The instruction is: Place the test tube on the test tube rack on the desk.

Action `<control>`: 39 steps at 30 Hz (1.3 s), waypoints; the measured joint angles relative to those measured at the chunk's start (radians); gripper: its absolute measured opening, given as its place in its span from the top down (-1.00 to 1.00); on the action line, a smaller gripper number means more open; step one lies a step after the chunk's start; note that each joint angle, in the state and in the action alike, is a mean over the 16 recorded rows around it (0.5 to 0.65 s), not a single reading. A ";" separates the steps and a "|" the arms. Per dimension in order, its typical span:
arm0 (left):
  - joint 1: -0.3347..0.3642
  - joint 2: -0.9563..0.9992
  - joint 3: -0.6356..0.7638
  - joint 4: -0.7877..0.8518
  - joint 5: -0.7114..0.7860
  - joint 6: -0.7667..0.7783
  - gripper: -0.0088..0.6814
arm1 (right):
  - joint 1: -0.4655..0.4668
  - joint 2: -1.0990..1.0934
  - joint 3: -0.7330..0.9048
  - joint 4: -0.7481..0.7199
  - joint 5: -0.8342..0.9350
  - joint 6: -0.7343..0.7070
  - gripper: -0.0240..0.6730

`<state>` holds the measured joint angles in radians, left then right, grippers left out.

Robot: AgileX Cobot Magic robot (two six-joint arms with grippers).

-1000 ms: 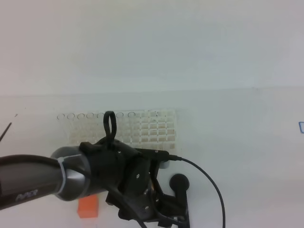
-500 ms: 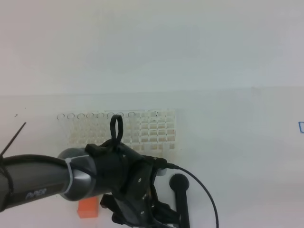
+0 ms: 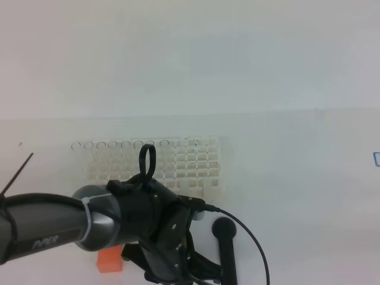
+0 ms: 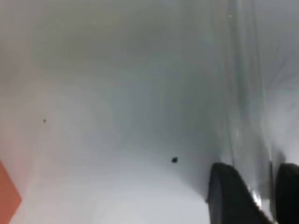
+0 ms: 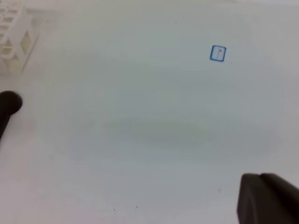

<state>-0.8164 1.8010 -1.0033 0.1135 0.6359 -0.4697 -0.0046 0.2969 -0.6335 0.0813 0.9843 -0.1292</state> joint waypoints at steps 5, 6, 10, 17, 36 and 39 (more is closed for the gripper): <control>0.000 -0.004 0.000 0.016 -0.014 -0.031 0.79 | 0.000 0.000 0.000 0.004 -0.006 -0.007 0.94; 0.000 -0.006 0.000 0.021 -0.015 -0.037 0.84 | 0.000 0.000 0.000 0.007 -0.008 -0.007 0.94; 0.000 -0.030 0.000 0.043 -0.012 -0.071 0.95 | 0.000 0.000 0.000 0.025 -0.019 -0.010 0.94; 0.000 -0.163 0.000 0.094 -0.020 -0.130 0.97 | 0.000 0.000 0.001 0.119 -0.046 -0.041 0.94; 0.000 -0.783 0.380 0.293 -0.928 -0.124 0.97 | 0.000 0.181 0.003 0.886 -0.090 -0.580 0.49; 0.000 -0.802 0.485 0.296 -1.161 -0.097 0.97 | 0.001 0.250 -0.002 1.013 -0.071 -0.718 0.24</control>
<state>-0.8164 0.9991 -0.5186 0.4097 -0.5255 -0.5670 -0.0041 0.5469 -0.6358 1.0940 0.9138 -0.8475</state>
